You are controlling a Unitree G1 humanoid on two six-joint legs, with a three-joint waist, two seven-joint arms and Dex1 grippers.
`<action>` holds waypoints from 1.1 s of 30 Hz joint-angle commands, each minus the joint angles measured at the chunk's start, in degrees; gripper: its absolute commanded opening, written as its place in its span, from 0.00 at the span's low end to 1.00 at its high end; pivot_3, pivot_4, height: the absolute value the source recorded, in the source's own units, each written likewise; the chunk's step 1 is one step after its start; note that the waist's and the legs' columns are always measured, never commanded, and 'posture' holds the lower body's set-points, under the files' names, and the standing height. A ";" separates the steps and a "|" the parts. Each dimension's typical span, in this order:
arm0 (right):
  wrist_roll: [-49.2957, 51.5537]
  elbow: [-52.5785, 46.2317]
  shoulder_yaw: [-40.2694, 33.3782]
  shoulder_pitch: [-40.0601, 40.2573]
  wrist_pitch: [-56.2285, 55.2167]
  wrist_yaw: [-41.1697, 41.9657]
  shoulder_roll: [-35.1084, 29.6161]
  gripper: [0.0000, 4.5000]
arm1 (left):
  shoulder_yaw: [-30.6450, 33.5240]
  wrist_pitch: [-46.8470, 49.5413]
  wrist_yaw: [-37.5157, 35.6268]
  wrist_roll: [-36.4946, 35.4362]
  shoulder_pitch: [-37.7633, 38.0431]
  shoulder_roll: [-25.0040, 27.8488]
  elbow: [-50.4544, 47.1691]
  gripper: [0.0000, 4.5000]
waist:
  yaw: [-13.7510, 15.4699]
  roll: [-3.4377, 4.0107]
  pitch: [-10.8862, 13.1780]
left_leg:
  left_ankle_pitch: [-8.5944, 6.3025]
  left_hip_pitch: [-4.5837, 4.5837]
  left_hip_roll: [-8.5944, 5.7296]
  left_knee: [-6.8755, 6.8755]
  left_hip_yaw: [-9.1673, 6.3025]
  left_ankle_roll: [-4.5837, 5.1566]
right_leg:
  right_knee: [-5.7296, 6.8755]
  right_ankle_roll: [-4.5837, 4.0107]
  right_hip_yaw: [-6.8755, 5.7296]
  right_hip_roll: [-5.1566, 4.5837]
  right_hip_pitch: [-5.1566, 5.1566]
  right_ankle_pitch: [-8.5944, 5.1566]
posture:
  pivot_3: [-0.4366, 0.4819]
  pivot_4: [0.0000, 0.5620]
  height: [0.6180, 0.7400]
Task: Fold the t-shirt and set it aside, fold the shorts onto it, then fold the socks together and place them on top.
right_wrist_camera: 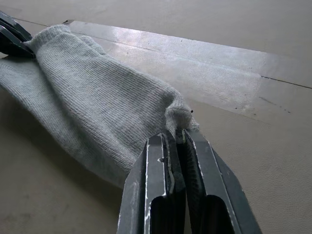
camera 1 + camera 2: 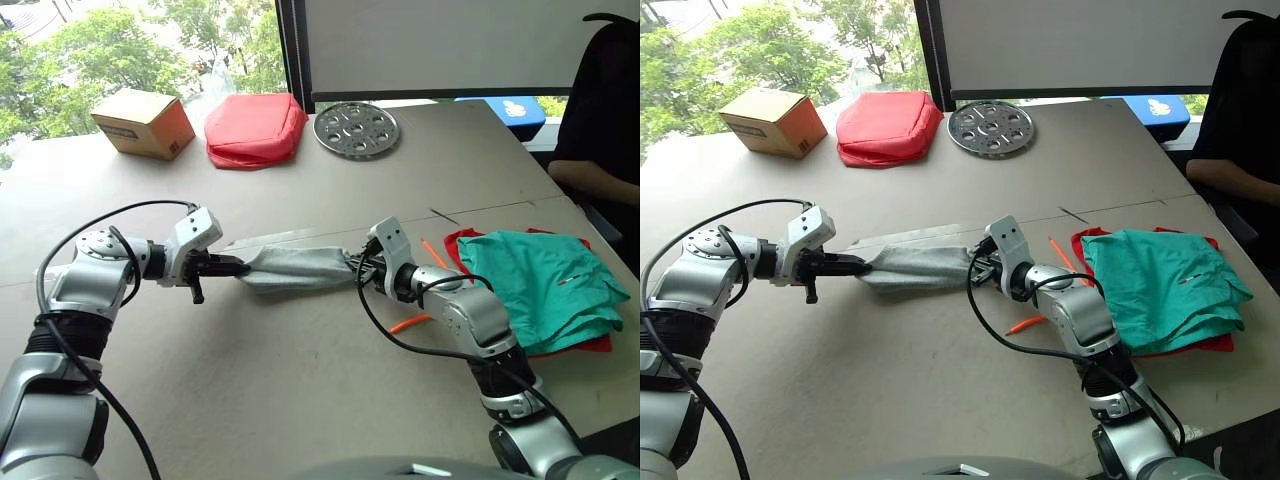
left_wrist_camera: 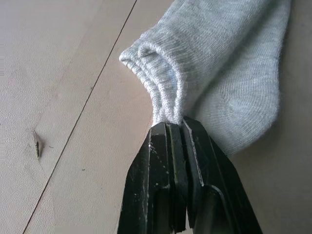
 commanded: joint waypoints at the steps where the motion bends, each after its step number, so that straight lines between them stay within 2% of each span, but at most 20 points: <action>1: -0.90 -2.90 -0.60 0.76 -2.45 0.95 -2.73 0.31 | 5.46 2.05 1.93 -2.55 0.99 0.22 -1.08 0.33 | 0.05 -0.02 -0.01 | 0.00 -0.02 0.00 0.01 0.00 0.00 | 0.00 0.00 0.00 0.00 0.00 0.00 | 0.48 0.27 1.00; 3: 0.81 -7.19 -3.01 2.01 -2.23 2.38 -5.11 0.52 | 10.28 8.92 2.24 -7.77 2.46 0.64 -4.50 0.54 | 0.01 -0.02 -0.01 | -0.01 -0.03 0.00 0.03 0.00 0.01 | -0.01 0.01 0.00 -0.01 0.00 0.00 | 0.48 0.27 1.00; 4: 1.14 -9.54 -3.54 2.71 -2.94 4.09 -7.52 0.52 | 12.93 12.58 2.15 -10.67 3.76 1.12 -6.67 0.59 | 0.05 -0.04 0.01 | -0.01 -0.04 0.00 0.03 0.01 0.02 | -0.03 0.01 0.01 -0.01 -0.01 0.01 | 0.48 0.27 1.00; 6: 2.17 -13.30 -4.26 4.00 -4.81 7.37 -11.21 0.52 | 18.33 19.97 3.14 -16.02 7.12 1.38 -11.46 0.59 | 0.04 -0.04 0.03 | -0.01 -0.13 0.08 0.07 -0.09 0.02 | -0.01 0.03 -0.06 -0.02 -0.01 0.01 | 0.48 0.27 1.00; 8: 4.08 -14.82 -5.10 4.18 -6.67 9.68 -12.10 0.52 | 24.12 25.77 7.29 -20.31 11.15 -0.42 -16.65 0.59 | -0.24 -0.04 0.02 | -0.01 -0.11 0.15 0.10 -0.08 0.02 | -0.02 0.03 -0.06 -0.03 0.00 0.01 | 0.48 0.27 1.00; 11: 4.01 -11.93 -2.86 1.79 -8.82 11.72 -11.24 0.35 | 29.93 31.59 14.33 -24.56 17.37 -4.45 -24.49 0.60 | -0.54 -0.03 0.03 | -0.02 0.18 0.25 0.08 -0.03 0.02 | -0.02 0.16 -0.08 -0.01 0.21 -0.08 | 0.48 0.27 1.00; 14: 1.20 -4.50 1.82 -2.64 -12.90 13.52 -8.30 0.03 | 33.34 35.36 19.83 -27.83 22.95 -8.85 -31.23 0.60 | -0.70 -0.02 0.04 | -0.01 0.43 0.29 0.05 0.01 0.01 | 0.04 0.17 -0.01 0.02 0.31 -0.08 | 0.48 0.27 1.00; 15: 0.30 -1.60 2.83 -3.98 -14.35 13.73 -7.20 0.01 | 33.94 35.97 21.42 -28.44 24.39 -9.97 -32.95 0.60 | -0.57 -0.04 0.03 | -0.01 0.46 0.29 0.06 0.00 0.00 | 0.05 0.04 0.03 0.03 0.31 0.00 | 0.48 0.27 1.00; 19: -6.18 13.34 8.66 -9.52 -22.64 15.33 -4.50 0.01 | 35.80 37.56 28.42 -30.46 28.90 -14.89 -38.92 0.60 | 0.20 -0.08 0.04 | 0.00 0.33 0.12 0.05 -0.19 -0.03 | 0.05 -0.02 -0.02 -0.05 0.30 0.01 | 0.48 0.27 1.00; 21: -10.77 21.52 12.33 -10.72 -26.78 16.09 -4.79 0.01 | 36.04 36.94 31.98 -30.08 30.86 -17.28 -41.38 0.60 | 0.51 -0.09 0.03 | 0.00 0.33 0.07 0.06 -0.17 -0.05 | 0.03 -0.06 0.04 -0.10 0.31 -0.01 | 0.48 0.27 1.00; 23: -12.03 26.17 12.97 -10.61 -29.84 17.11 -4.66 0.01 | 36.44 37.42 35.61 -30.79 32.48 -19.91 -43.96 0.60 | 0.78 -0.08 0.04 | 0.00 0.35 0.03 0.06 -0.13 -0.07 | 0.01 -0.19 0.09 -0.13 0.31 -0.07 | 0.48 0.27 1.00; 25: -11.97 27.33 11.89 -10.39 -32.16 17.58 -4.34 0.01 | 36.88 38.43 37.99 -32.28 33.67 -21.49 -45.77 0.60 | 0.83 -0.15 -0.03 | 0.00 0.42 0.03 0.05 -0.08 -0.07 | 0.06 -0.22 0.17 -0.15 0.33 -0.09 | 0.48 0.27 1.00; 31: -5.02 16.99 4.21 -7.68 -35.09 20.37 -4.38 0.01 | 36.99 38.68 46.18 -33.51 32.94 -26.65 -45.37 0.60 | 1.05 -0.14 -0.03 | 0.05 0.42 0.07 0.10 -0.12 -0.15 | 0.12 -0.27 0.14 -0.11 0.33 -0.11 | 0.48 0.27 1.00; 33: -2.77 12.30 2.62 -5.71 -34.18 22.14 -5.60 0.14 | 37.19 39.71 48.48 -35.17 31.53 -28.32 -44.80 0.60 | 1.14 -0.14 -0.03 | 0.05 0.38 0.04 0.10 -0.14 -0.14 | 0.10 -0.26 0.13 -0.11 0.32 -0.11 | 0.48 0.27 1.00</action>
